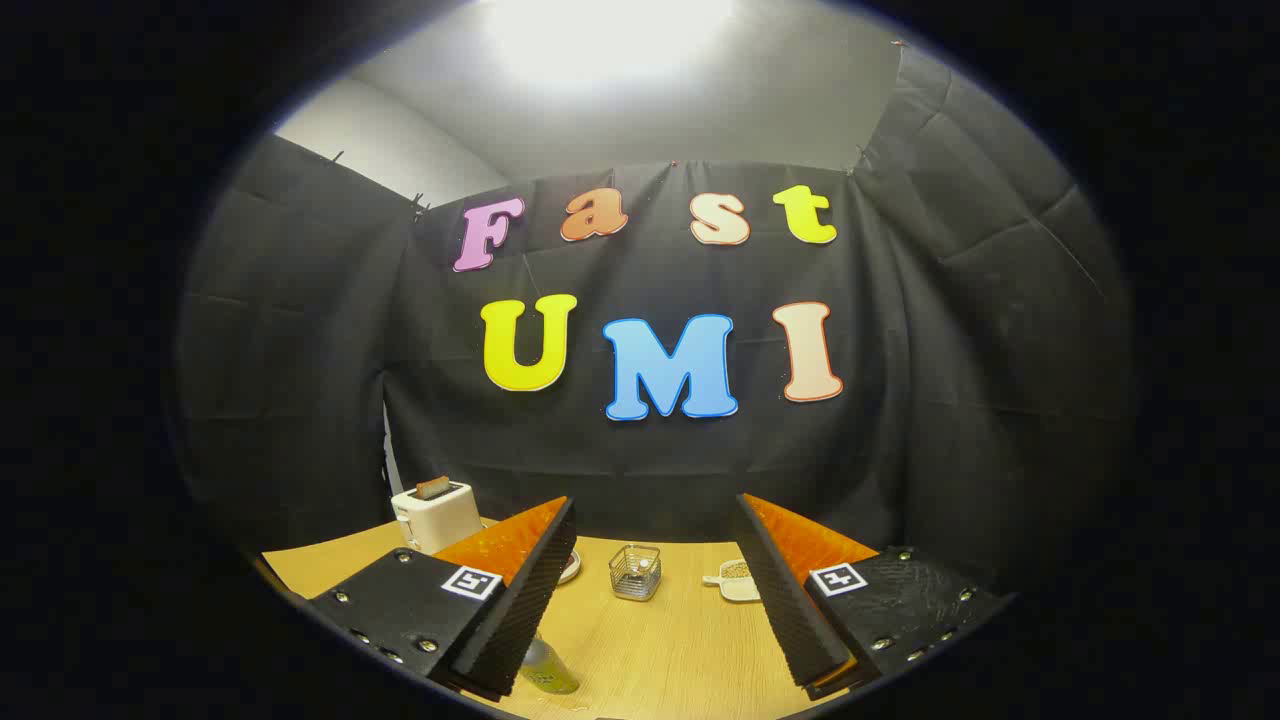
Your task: Take the bottle from table, then pour the juice into the cup, finally place the bottle on the coaster
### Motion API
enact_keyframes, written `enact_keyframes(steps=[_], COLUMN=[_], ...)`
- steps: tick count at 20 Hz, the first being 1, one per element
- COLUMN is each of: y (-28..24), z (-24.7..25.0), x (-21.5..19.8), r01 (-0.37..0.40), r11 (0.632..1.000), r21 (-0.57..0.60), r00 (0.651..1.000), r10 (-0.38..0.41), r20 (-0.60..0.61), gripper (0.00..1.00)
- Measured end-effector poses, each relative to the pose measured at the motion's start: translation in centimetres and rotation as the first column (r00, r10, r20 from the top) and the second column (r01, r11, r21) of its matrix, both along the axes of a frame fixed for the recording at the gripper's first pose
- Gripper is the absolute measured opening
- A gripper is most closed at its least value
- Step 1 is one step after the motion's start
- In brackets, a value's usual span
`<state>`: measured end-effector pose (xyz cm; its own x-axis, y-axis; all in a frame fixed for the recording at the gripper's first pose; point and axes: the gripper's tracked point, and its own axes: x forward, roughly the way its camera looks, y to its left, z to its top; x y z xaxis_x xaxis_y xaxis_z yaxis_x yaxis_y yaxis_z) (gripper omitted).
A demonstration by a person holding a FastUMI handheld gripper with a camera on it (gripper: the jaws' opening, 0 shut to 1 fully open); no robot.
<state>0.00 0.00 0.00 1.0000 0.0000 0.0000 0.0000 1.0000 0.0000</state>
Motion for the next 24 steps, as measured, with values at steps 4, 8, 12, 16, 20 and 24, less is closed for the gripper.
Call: enact_keyframes(steps=[4, 8, 12, 16, 20, 24], y=[0.7, 0.9, 1.5, 2.9, 4.0, 5.8], z=[-0.7, -0.7, -1.2, -2.2, -3.2, -5.3], x=[0.0, 0.1, 0.1, 0.1, 0.1, 0.3], r01=[-0.019, -0.025, -0.026, -0.045, -0.059, -0.071], r11=[1.0, 0.999, 0.999, 0.998, 0.997, 0.996], r21=[0.018, 0.037, 0.032, 0.049, 0.058, 0.044], r00=[1.0, 0.999, 0.999, 0.999, 0.998, 0.997], r10=[0.019, 0.026, 0.027, 0.046, 0.061, 0.073], r20=[-0.016, -0.021, -0.02, -0.022, -0.028, -0.032], gripper=[0.96, 0.96, 0.96, 0.96, 0.96, 0.96])
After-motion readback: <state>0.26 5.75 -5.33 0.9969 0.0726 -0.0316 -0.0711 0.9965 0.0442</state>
